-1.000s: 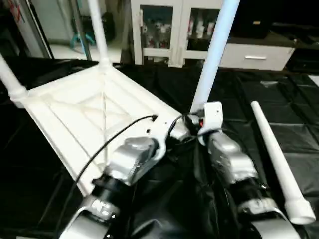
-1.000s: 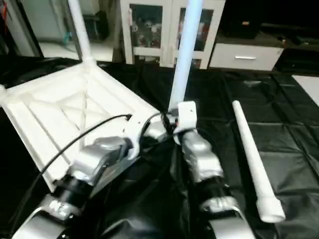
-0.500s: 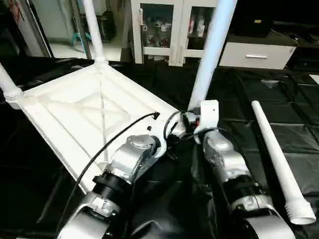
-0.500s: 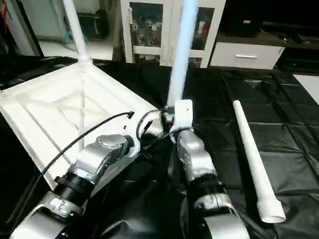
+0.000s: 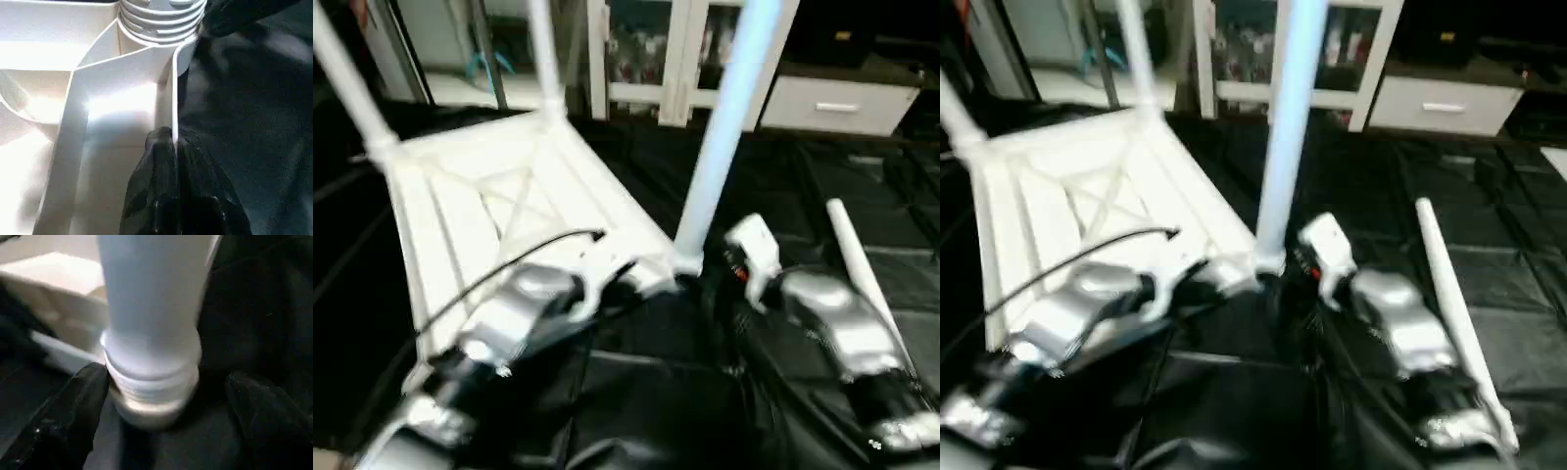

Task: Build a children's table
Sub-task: Rotate leg to tighten

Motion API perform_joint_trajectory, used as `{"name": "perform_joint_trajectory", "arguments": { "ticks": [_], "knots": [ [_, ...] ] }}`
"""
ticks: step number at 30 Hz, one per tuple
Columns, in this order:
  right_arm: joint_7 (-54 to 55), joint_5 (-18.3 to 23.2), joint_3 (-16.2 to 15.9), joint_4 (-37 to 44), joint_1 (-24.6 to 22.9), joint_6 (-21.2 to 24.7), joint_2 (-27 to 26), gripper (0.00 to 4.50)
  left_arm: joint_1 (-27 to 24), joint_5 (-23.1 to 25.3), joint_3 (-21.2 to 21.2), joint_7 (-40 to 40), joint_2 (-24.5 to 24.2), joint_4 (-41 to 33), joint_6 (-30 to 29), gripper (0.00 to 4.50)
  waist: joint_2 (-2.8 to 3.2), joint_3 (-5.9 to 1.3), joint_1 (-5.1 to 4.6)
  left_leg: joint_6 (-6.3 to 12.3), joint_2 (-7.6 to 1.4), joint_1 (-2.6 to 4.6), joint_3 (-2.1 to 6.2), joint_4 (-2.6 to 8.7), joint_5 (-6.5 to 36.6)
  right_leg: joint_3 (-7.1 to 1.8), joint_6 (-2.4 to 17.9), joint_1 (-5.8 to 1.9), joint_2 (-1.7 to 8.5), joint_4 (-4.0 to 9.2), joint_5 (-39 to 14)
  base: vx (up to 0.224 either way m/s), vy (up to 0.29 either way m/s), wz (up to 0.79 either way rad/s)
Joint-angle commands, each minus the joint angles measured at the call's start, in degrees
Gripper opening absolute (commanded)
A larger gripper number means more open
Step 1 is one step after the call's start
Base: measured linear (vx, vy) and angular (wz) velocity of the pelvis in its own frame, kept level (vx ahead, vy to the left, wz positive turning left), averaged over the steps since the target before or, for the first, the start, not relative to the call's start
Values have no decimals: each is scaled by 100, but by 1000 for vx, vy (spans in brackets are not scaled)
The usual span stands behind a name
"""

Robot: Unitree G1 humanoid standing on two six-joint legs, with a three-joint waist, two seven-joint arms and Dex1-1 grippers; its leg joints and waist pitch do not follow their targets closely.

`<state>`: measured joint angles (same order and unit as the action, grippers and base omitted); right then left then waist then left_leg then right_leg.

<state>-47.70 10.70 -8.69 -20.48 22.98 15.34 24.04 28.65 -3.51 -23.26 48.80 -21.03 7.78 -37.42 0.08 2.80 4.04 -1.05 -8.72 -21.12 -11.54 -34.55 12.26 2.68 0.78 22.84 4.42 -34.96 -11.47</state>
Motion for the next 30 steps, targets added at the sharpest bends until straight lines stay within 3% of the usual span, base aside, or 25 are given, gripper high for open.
{"name": "perform_joint_trajectory", "arguments": {
  "ticks": [1, 3, 7, 22, 30],
  "knots": [
    [-407, 58, -51, 195, -65, -68, 166, 419, -172, -139, -408, 496, -84, -176, -198, 0, -3, -288, 1, 349, -495, 105, 208, 441, 819, -288, 1542, -257, 475, 390, -547, 0, 0, 0],
    [-652, 8, -105, 272, -143, -203, 340, 419, -241, -229, -537, 844, -294, -398, -160, 0, 4, -303, 19, 286, -500, 110, 221, 443, 818, -283, 1514, -270, 477, 385, -637, 0, 0, 0],
    [-1045, 65, -248, 409, -205, -238, 536, 419, -299, -349, -616, 1073, -460, -636, -313, 0, 6, -320, 59, 387, -478, 109, 203, 412, 507, -277, 1610, -262, 451, 325, -173, 0, 0, 0],
    [-1806, 196, -471, 426, -109, -203, 479, 419, -359, -360, -677, 1235, -575, -905, -500, 0, -13, -332, 99, 374, -476, 105, 216, 398, 517, -275, 1619, -280, 464, 320, -275, 0, 0, 0],
    [-1929, 203, -478, 313, -36, -152, 453, 345, -369, -362, -674, 1218, -593, -937, -543, 0, -11, -344, 103, 435, -472, 105, 216, 381, 407, -267, 1654, -282, 457, 296, -149, 0, 0, 0]
  ]
}}
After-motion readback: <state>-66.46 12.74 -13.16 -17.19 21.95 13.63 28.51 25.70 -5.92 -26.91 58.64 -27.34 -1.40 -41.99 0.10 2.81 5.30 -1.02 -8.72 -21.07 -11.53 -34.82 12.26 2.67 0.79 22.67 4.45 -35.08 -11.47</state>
